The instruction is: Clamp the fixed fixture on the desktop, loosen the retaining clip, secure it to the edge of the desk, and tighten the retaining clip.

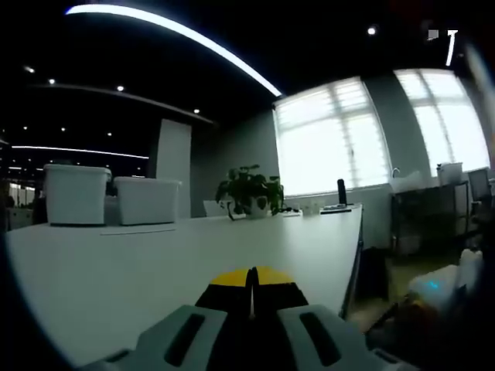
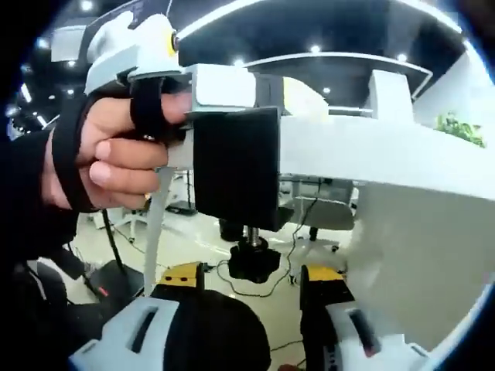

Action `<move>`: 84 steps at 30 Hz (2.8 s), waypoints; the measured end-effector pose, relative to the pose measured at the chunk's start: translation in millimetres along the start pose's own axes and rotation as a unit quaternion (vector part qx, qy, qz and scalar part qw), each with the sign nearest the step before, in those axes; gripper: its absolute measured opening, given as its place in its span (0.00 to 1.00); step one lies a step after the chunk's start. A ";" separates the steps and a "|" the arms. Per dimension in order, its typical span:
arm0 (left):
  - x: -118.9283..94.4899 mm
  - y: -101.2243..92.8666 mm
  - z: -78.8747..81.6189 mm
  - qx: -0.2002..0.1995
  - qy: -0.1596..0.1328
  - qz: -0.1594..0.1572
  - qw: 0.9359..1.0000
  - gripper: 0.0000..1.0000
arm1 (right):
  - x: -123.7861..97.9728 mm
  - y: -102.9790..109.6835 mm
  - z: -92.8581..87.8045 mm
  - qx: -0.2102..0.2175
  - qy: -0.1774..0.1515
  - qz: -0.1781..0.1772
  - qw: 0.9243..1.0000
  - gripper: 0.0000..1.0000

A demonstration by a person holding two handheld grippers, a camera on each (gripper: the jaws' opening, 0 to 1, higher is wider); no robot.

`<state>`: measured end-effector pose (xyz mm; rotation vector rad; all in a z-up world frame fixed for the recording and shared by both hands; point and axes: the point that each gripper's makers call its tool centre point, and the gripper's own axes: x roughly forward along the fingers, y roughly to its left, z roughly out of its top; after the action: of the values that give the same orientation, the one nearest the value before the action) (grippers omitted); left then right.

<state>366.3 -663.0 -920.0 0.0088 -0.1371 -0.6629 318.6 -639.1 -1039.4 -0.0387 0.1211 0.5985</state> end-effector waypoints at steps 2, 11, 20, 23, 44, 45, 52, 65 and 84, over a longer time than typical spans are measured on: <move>-0.5 -1.0 0.6 0.003 -0.003 -0.004 1.000 0.01 | -3.6 1.2 0.8 -0.012 -0.001 -0.027 1.000 0.46; -2.4 -2.0 0.9 0.009 -0.009 -0.008 1.000 0.01 | -0.3 -3.5 -2.0 -0.022 0.013 -0.133 0.991 0.49; -3.1 -1.8 1.1 0.010 -0.011 -0.009 1.000 0.01 | 4.8 -11.9 -1.1 -0.022 0.011 -0.157 0.987 0.34; -3.0 -1.7 1.1 0.010 -0.010 -0.009 1.000 0.01 | 7.7 -10.0 -0.8 -0.014 0.012 -0.156 0.988 0.24; -2.2 0.1 -1.7 -0.005 0.005 -0.004 1.000 0.01 | 9.9 8.1 0.5 -0.093 0.010 0.153 0.984 0.21; -2.2 0.2 -1.9 -0.006 0.006 -0.004 1.000 0.01 | 9.9 8.5 0.5 -0.086 0.015 0.167 0.982 0.21; -2.2 2.4 -2.8 -0.010 0.011 0.006 1.000 0.01 | 15.6 13.2 -3.1 -0.092 0.012 0.238 0.967 0.21; -1.4 1.3 -3.0 -0.011 0.012 0.009 1.000 0.01 | 18.0 6.7 -3.0 -0.118 0.013 0.226 0.967 0.26; -2.7 -0.6 -1.0 -0.003 0.002 -0.003 1.000 0.01 | -7.7 -4.0 -5.4 -0.041 0.028 -0.082 0.995 0.51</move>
<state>364.0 -661.9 -921.4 0.0049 -0.1320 -0.6685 314.0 -647.1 -1043.8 -0.1430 0.1467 0.4387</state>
